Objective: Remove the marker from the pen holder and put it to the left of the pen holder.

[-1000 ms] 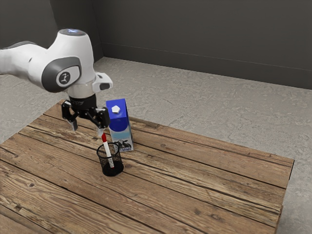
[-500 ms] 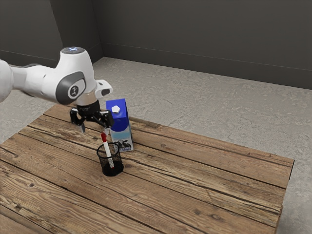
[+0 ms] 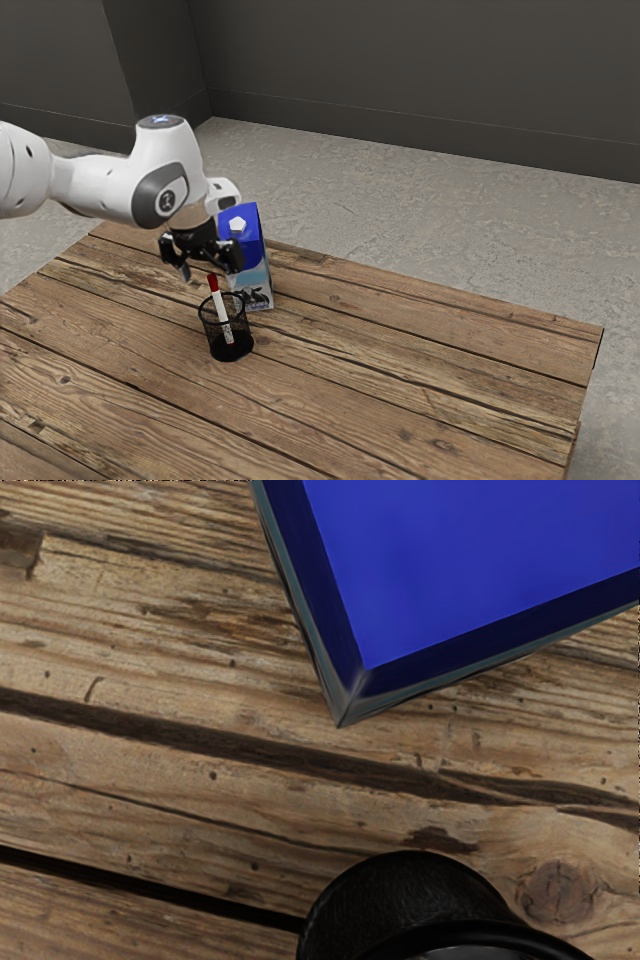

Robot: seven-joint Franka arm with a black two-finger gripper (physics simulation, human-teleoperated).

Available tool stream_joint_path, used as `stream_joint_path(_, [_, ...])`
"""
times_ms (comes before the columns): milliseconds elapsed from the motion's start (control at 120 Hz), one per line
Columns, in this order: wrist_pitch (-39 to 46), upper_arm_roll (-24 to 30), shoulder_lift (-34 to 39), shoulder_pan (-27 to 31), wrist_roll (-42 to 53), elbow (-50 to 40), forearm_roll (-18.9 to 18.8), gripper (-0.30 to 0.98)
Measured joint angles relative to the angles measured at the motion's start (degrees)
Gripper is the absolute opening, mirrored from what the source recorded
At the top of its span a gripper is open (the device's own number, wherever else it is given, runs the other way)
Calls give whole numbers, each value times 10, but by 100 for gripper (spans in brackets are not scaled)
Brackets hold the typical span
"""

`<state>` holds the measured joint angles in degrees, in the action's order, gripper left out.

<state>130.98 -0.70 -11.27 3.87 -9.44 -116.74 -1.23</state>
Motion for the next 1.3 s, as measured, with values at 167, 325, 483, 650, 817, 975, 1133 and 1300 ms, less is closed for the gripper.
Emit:
stream_joint_path(167, [8,0,-1,-3,12,-1,6,46])
stream_joint_path(325, [7,0,3,-5,17,-4,8,21])
stream_joint_path(483, [7,0,12,-6,20,-17,9,9])
stream_joint_path(650, [7,0,18,-7,20,-19,6,-2])
stream_joint_path(817, [7,1,55,-20,15,-38,-1,-7])
stream_joint_path(975, [3,-2,113,-26,8,-58,-18,-9])
stream_joint_path(1133, [-15,-2,167,-24,1,-54,-50,-9])
stream_joint_path(1300, [-54,-14,176,25,-2,-52,-75,-10])
